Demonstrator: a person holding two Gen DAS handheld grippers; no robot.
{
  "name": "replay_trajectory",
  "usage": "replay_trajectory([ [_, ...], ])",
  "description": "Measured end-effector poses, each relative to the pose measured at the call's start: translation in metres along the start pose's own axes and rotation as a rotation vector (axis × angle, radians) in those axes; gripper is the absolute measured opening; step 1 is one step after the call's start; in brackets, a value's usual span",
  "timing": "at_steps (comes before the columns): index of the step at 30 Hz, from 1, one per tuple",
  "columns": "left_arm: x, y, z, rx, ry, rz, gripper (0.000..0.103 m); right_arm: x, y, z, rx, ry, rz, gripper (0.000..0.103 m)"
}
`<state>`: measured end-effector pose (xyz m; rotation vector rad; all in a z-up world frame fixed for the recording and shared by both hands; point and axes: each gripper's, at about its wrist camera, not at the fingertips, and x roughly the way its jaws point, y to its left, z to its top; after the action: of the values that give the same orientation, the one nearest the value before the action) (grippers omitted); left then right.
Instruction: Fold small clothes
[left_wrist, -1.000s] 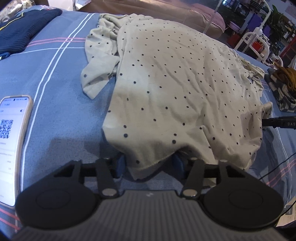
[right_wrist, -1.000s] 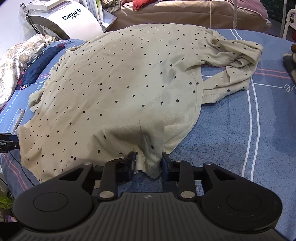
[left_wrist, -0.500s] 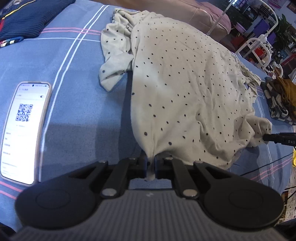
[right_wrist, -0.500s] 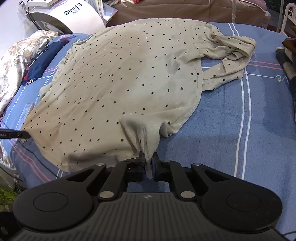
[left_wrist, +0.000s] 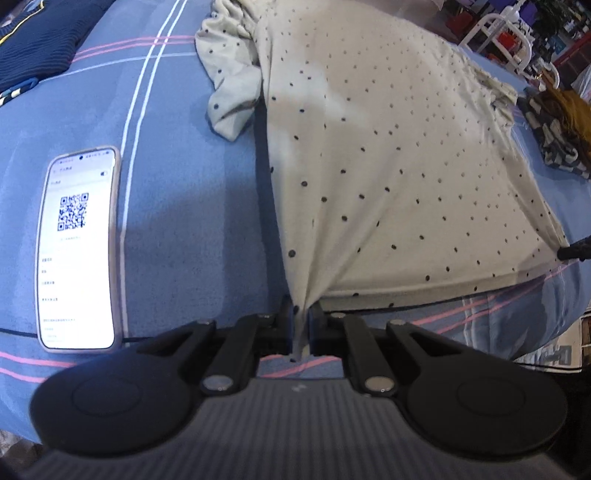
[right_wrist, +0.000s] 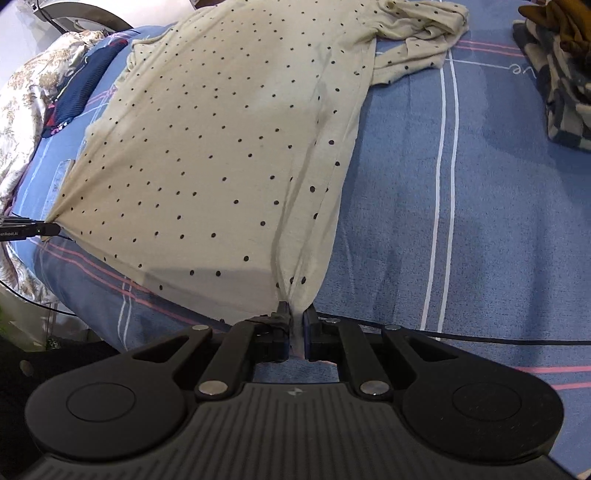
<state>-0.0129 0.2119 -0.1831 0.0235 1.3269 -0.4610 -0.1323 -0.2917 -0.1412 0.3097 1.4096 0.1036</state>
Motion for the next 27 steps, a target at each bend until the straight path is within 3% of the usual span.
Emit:
replay_trajectory([
  [2, 0.014, 0.002, -0.003, 0.006, 0.017, 0.014, 0.007, 0.016, -0.002, -0.003, -0.011, 0.018, -0.004, 0.012],
  [6, 0.023, -0.004, -0.005, 0.116, 0.007, 0.049, 0.010, 0.036, -0.004, -0.010, 0.008, 0.045, -0.014, 0.019],
  [7, 0.021, -0.006, -0.005, 0.130, 0.011, 0.044, 0.015, 0.033, -0.006, -0.012, 0.026, 0.028, -0.006, 0.026],
  [9, 0.016, -0.009, -0.006, 0.142, 0.040, 0.052, 0.048, 0.023, -0.013, -0.017, 0.080, 0.007, -0.015, 0.055],
  [10, 0.013, -0.012, -0.007, 0.145, 0.061, 0.081, 0.083, 0.018, -0.017, -0.020, 0.101, 0.003, -0.036, 0.075],
  [11, 0.007, -0.015, -0.009, 0.145, 0.071, 0.128, 0.100, 0.010, -0.020, -0.022, 0.115, -0.005, -0.069, 0.076],
  [13, -0.012, -0.021, -0.010, 0.150, 0.045, 0.166, 0.099, -0.007, -0.026, -0.022, 0.102, -0.047, -0.139, 0.077],
  [15, -0.029, -0.026, -0.007, 0.128, 0.026, 0.153, 0.099, -0.020, -0.028, -0.014, 0.074, -0.077, -0.173, 0.079],
  [18, -0.043, -0.044, 0.016, 0.126, -0.015, 0.123, 0.100, -0.027, -0.033, 0.015, 0.057, -0.136, -0.191, 0.090],
  [22, -0.025, -0.089, 0.069, 0.181, -0.048, 0.108, 0.103, -0.014, -0.051, 0.069, 0.110, -0.246, -0.157, 0.090],
  [27, 0.007, -0.136, 0.114, 0.138, -0.122, 0.034, 0.103, 0.022, -0.071, 0.127, 0.253, -0.309, -0.168, 0.087],
])
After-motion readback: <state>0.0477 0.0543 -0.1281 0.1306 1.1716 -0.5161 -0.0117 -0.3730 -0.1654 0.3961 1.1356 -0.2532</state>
